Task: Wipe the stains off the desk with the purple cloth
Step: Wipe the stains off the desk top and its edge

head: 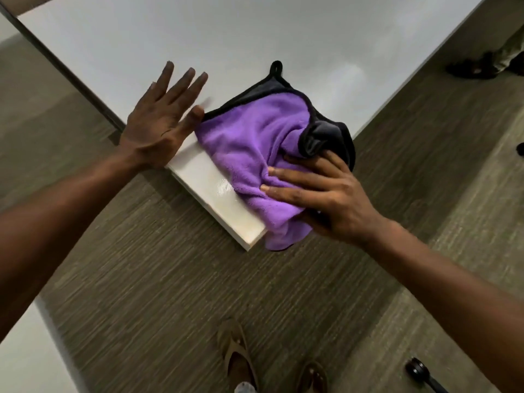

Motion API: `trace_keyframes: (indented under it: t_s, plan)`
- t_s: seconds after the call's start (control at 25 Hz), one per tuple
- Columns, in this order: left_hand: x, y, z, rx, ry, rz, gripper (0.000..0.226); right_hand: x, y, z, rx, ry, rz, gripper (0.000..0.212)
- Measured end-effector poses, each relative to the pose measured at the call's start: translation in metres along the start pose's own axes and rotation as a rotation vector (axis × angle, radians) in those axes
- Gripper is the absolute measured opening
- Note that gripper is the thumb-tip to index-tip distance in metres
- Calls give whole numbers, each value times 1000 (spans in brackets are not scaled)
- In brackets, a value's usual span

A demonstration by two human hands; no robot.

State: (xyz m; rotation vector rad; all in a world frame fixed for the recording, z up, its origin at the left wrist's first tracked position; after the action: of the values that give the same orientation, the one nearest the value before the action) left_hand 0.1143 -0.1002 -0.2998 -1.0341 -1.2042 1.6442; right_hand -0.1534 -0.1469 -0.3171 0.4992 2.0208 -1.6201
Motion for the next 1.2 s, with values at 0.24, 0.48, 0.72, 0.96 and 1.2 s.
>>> trace_keyframes:
  t_s: [0.24, 0.48, 0.72, 0.96, 1.2]
  plan:
    - [2, -2, -3, 16, -26, 26, 73, 18, -24, 46, 76, 185, 133, 38]
    - [1, -4, -1, 7, -29, 36, 71, 8, 18, -47, -45, 3, 129, 46]
    - [3, -4, -2, 5, 3, 55, 71, 3, -8, 16, 6, 18, 33, 45]
    - [-1, -5, -8, 16, -38, 69, 74, 0, 8, -40, -121, 69, 47, 43]
    - [2, -6, -7, 51, -29, 88, 75, -5, -10, 14, -184, 184, -32, 39]
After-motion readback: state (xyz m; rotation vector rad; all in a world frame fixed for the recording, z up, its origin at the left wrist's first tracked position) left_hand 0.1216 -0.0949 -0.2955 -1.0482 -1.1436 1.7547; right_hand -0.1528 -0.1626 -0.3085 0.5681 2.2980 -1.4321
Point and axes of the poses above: each hand's wrist, its own x-axis away from the middle knuckle, its own y-axis out of the palm, z = x × y, the point moved 10 cm from there along -x, towards the middle knuckle, and after that the axes turned 2 degrees about -x, right-handed, at the moved point
